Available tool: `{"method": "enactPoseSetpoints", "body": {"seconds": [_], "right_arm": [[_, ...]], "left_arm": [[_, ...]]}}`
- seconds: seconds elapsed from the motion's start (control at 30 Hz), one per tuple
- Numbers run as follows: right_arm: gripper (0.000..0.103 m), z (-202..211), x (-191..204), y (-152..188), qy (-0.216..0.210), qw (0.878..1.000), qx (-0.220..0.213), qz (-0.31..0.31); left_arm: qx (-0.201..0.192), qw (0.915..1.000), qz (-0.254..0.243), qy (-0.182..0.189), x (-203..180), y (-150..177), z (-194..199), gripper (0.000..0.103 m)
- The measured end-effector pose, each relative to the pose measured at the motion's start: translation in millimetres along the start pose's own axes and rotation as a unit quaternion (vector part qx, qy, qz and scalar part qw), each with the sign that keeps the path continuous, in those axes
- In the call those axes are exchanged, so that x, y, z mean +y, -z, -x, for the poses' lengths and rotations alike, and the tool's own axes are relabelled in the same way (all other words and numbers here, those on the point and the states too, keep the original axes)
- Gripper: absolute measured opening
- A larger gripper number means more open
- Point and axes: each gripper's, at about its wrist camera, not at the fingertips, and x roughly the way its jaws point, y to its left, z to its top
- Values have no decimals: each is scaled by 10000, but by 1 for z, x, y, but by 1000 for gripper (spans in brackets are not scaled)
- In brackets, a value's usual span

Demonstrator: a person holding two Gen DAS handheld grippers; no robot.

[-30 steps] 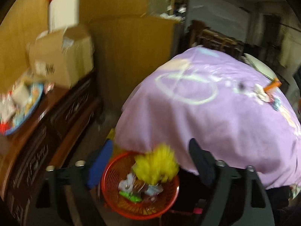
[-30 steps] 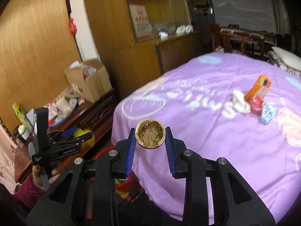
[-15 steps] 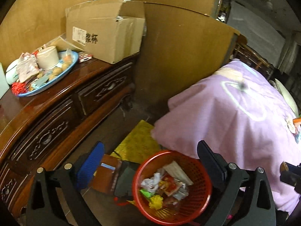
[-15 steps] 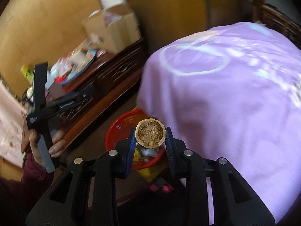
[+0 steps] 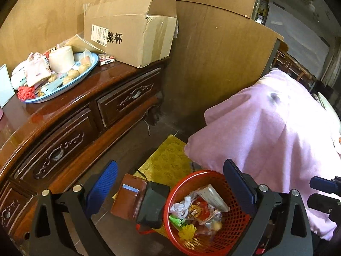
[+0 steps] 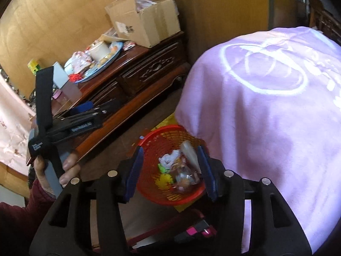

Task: Collect trash
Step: 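Move both tools back over the remaining trash on the bedspread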

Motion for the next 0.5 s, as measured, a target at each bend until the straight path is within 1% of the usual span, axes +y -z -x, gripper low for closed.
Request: {"method": "enactPoseSetpoints", "body": {"seconds": [0.13, 0.27, 0.37, 0.5], "right_arm": [[52, 18, -13, 6, 236, 9994, -193, -142], [52, 41, -26, 13, 343, 9979, -415, -357], [52, 64, -34, 21, 446, 9958, -661, -449], [57, 99, -46, 35, 601, 9908, -1064, -584]], "left_arm": [[-115, 9999, -91, 50, -10, -3, 12, 97], [-253, 9991, -287, 186, -28, -7, 27, 97], [-346, 9979, -450, 311, -44, -7, 40, 97], [-463, 9948, -743, 520, -71, -7, 62, 97]]}}
